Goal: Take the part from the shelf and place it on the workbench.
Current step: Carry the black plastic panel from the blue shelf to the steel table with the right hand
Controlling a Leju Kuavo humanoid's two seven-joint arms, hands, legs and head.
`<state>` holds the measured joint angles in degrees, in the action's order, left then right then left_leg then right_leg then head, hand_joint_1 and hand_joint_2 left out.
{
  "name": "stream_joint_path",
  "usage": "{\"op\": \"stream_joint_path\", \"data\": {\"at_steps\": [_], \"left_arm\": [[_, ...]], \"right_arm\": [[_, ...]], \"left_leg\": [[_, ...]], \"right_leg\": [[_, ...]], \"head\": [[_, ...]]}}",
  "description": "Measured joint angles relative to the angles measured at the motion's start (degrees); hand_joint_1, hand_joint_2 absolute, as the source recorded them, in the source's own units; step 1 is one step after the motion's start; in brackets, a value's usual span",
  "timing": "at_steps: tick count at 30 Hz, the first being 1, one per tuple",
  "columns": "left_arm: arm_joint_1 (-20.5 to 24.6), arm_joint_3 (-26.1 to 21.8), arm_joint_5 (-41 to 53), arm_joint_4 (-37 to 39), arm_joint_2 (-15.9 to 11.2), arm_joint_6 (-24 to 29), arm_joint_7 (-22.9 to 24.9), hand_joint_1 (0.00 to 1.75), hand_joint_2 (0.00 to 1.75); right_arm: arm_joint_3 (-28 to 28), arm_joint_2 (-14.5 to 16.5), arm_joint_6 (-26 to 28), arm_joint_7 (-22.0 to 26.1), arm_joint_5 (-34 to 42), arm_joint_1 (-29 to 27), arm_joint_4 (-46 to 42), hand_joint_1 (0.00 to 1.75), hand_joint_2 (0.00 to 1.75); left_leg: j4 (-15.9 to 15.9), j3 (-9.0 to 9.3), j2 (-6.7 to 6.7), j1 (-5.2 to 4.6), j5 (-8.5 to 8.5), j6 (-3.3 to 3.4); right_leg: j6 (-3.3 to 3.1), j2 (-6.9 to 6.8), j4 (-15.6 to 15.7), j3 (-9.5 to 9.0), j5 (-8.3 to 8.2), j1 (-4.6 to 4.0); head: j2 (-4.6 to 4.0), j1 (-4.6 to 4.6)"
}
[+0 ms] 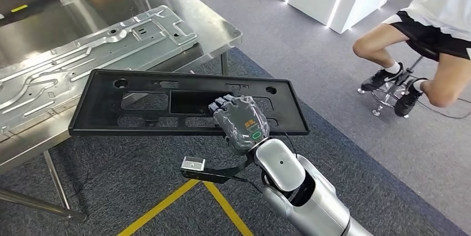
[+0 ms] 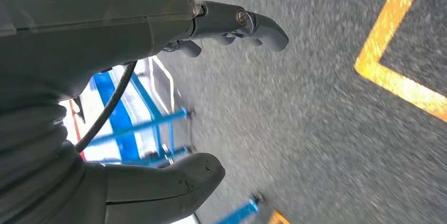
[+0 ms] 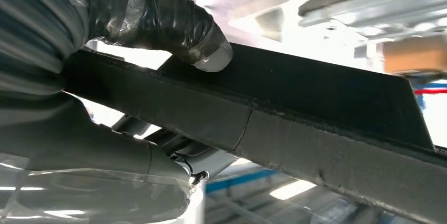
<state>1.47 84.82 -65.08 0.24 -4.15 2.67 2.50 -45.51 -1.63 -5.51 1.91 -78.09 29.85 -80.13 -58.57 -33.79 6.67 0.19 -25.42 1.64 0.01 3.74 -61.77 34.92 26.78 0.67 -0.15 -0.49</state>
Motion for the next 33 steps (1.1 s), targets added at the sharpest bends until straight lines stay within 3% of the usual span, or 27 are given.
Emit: {"op": "stream_joint_path", "data": {"at_steps": [2,3,4,6,8,10,11,13,15,17,19,22,25,26,28,29,30,32,33], "left_arm": [[0.02,-0.42,-0.36,0.0,0.09,-0.04,0.4,0.0,1.75],[-0.05,-0.56,-0.52,0.0,0.08,-0.06,0.69,0.0,1.75],[-0.19,-0.65,-0.67,0.01,0.08,-0.07,0.99,0.0,1.75],[-0.22,-0.77,-1.02,0.02,0.08,-0.06,1.37,0.0,1.75],[-0.01,-0.99,-1.48,0.02,0.1,-0.05,1.41,0.0,1.75],[0.11,-1.28,-1.79,0.02,0.14,-0.06,1.32,0.0,1.75],[0.11,-1.43,-1.85,0.02,0.15,-0.07,1.29,0.0,1.75],[-0.02,-1.76,-1.89,0.02,0.15,-0.07,1.28,0.0,1.75],[-0.04,-1.98,-1.94,0.02,0.15,-0.04,1.26,0.0,1.75],[-0.04,-2.08,-1.97,0.02,0.15,-0.01,1.21,0.0,1.75],[-0.21,-2.1,-1.98,0.02,0.15,0.03,1.17,0.0,1.75],[-0.38,-2.11,-1.96,0.02,0.15,0.04,1.17,0.0,1.75],[-0.34,-2.11,-1.95,0.02,0.15,0.02,1.2,0.0,1.75],[-0.28,-2.11,-1.94,0.02,0.15,-0.01,1.22,0.0,1.75],[-0.19,-2.11,-1.9,0.02,0.12,-0.16,1.36,0.0,1.75],[-0.18,-2.11,-1.87,0.02,0.1,-0.31,1.45,0.0,1.75],[-0.18,-2.11,-1.84,0.02,0.09,-0.49,1.55,0.0,1.75],[-0.11,-2.11,-1.81,0.02,0.17,-0.81,1.65,0.0,1.75],[-0.09,-2.11,-1.8,0.02,0.23,-0.89,1.68,0.0,1.75]], "right_arm": [[-0.17,-0.03,-0.28,0.14,0.24,0.37,0.06,1.75,1.75],[-0.26,-0.04,-0.36,0.16,0.35,0.53,0.08,1.75,1.75],[-0.31,-0.03,-0.39,0.17,0.5,0.76,0.09,1.75,1.75],[-0.34,-0.03,-0.39,0.23,0.86,1.46,0.09,1.75,1.75],[-0.36,-0.16,-0.42,0.43,1.19,2.02,0.16,1.75,1.75],[-0.49,-0.41,-0.5,0.67,1.52,2.19,0.31,1.75,1.75],[-0.57,-0.51,-0.52,0.73,1.68,2.2,0.37,1.75,1.75],[-0.71,-0.62,-0.54,0.81,1.95,2.4,0.4,1.75,1.75],[-0.72,-0.67,-0.56,0.86,2.05,2.83,0.42,1.75,1.75],[-0.72,-0.75,-0.6,0.86,2.11,3.2,0.46,1.75,1.75],[-0.84,-0.79,-0.59,0.82,2.1,3.27,0.45,1.75,1.75],[-1.19,-0.8,-0.51,0.65,1.96,3.16,0.36,1.75,1.75],[-1.28,-0.82,-0.48,0.58,1.92,3.13,0.36,1.75,1.75],[-1.36,-0.87,-0.47,0.53,1.89,3.07,0.37,1.75,1.75],[-1.74,-1.22,-0.45,0.27,1.79,2.38,0.65,1.75,1.75],[-1.93,-1.39,-0.45,0.17,1.77,2.06,0.79,1.75,1.75],[-2.08,-1.52,-0.46,0.09,1.75,1.8,0.93,1.75,1.75],[-2.15,-1.57,-0.46,0.1,1.75,1.89,0.96,1.75,1.75],[-2.18,-1.6,-0.47,0.13,1.75,1.95,0.98,1.75,1.75]], "left_leg": [[-0.14,-0.42,1.33,0.26,-0.01,-0.6],[-0.05,-0.61,2.02,0.4,0.05,-0.98],[-0.2,-0.75,1.76,0.43,-0.06,-1.29],[-2.8,-2.02,-1.37,0.27,-1.52,-1.85],[-9.38,-5.39,-5.14,0.37,-4.46,-2.32],[-14.99,-8.68,-6.19,0.66,-5.99,-2.77],[-15.27,-9.06,-6.39,0.75,-5.31,-2.91],[-9.36,-6.36,-7.44,0.84,-1.34,-2.91],[-2.44,-2.82,-9.56,0.34,1.16,-2.34],[-0.34,-1.82,-10.1,-0.19,1.13,-1.57],[0.01,-1.72,-8.68,-0.06,1.22,-0.87],[0.6,-1.15,-7.26,0.38,1.37,-0.13],[0.62,-1.12,-7.01,0.4,1.35,0.1],[0.62,-1.11,-6.75,0.41,1.33,0.26],[0.47,-1.07,-4.65,0.36,1.23,0.59],[0.35,-1.03,-3.37,0.34,1.16,0.6],[0.21,-0.97,-2.02,0.32,1.07,0.56],[-0.07,-1.02,-0.43,0.3,0.91,0.26],[-0.17,-1.19,0.27,0.36,0.89,0.0]], "right_leg": [[-0.15,0.89,1.93,-0.85,0.05,-0.08],[-0.25,0.3,2.22,-1.0,0.08,-0.1],[-0.46,-0.44,2.56,-1.26,0.03,-0.04],[-1.0,-2.06,3.35,-2.0,-0.07,0.16],[-1.38,-3.8,3.66,-2.51,0.12,0.07],[-1.43,-5.62,3.58,-2.76,0.54,-0.03],[-1.38,-6.49,3.52,-2.91,0.78,-0.04],[-1.14,-8.02,3.33,-3.39,1.35,-0.04],[-0.63,-9.29,3.21,-3.89,1.95,-0.28],[-0.05,-10.4,3.27,-4.24,2.31,-0.56],[0.56,-11.12,3.36,-4.7,2.69,-0.58],[1.21,-8.78,2.22,-4.78,3.88,-0.25],[1.22,-7.18,0.5,-3.99,4.87,-0.21],[1.21,-6.29,-1.55,-2.93,5.91,-0.18],[1.17,-4.42,-8.74,1.6,7.65,-0.11],[1.07,-3.87,-9.86,2.82,6.9,-0.1],[0.88,-3.2,-8.78,3.05,5.0,-0.1],[0.33,-0.46,-1.23,0.22,1.09,0.07],[0.15,0.64,1.14,-0.7,0.32,0.09]], "head": [[0.0,0.03],[0.0,0.06],[0.0,0.05],[0.0,-0.06],[0.0,-0.17],[0.0,-0.17],[0.0,-0.17],[0.0,-0.17],[0.0,-0.16],[0.0,-0.16],[0.0,-0.16],[0.0,-0.14],[0.0,-0.13],[0.0,-0.13],[0.0,-0.13],[0.0,-0.13],[0.0,-0.13],[0.0,-0.13],[0.0,-0.13]]}}
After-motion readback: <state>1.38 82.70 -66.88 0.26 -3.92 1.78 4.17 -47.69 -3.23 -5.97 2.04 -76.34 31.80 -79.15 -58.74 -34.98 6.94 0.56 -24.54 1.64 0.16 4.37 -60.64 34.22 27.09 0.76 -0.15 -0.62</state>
